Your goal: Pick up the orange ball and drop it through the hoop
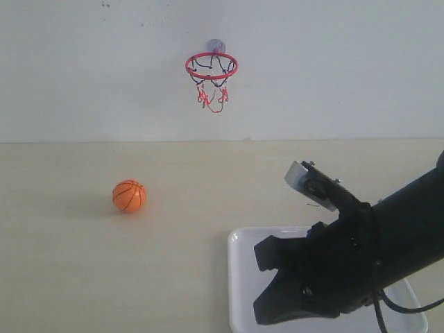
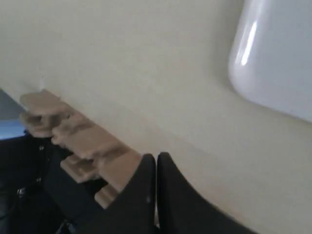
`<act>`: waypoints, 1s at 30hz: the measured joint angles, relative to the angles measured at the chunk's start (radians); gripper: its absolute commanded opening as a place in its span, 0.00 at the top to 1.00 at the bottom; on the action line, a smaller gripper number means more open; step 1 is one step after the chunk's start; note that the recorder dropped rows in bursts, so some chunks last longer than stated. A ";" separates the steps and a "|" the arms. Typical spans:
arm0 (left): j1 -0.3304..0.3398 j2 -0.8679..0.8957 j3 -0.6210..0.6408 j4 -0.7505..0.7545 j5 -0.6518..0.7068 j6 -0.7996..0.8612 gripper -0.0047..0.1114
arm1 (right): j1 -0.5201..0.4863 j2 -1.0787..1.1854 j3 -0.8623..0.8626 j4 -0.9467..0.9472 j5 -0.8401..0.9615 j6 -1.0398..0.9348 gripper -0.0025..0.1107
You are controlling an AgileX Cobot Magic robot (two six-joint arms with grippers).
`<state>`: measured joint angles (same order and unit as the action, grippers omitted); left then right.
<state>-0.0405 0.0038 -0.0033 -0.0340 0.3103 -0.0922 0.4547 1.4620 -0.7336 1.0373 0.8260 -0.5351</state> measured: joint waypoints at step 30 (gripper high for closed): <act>0.000 0.000 0.000 0.000 0.000 0.000 0.92 | 0.261 -0.190 0.143 -0.009 -0.364 -0.040 0.98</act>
<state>-0.0405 0.0038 -0.0033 -0.0340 0.3103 -0.0922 0.7156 1.2720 -0.5908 1.0280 0.4616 -0.5750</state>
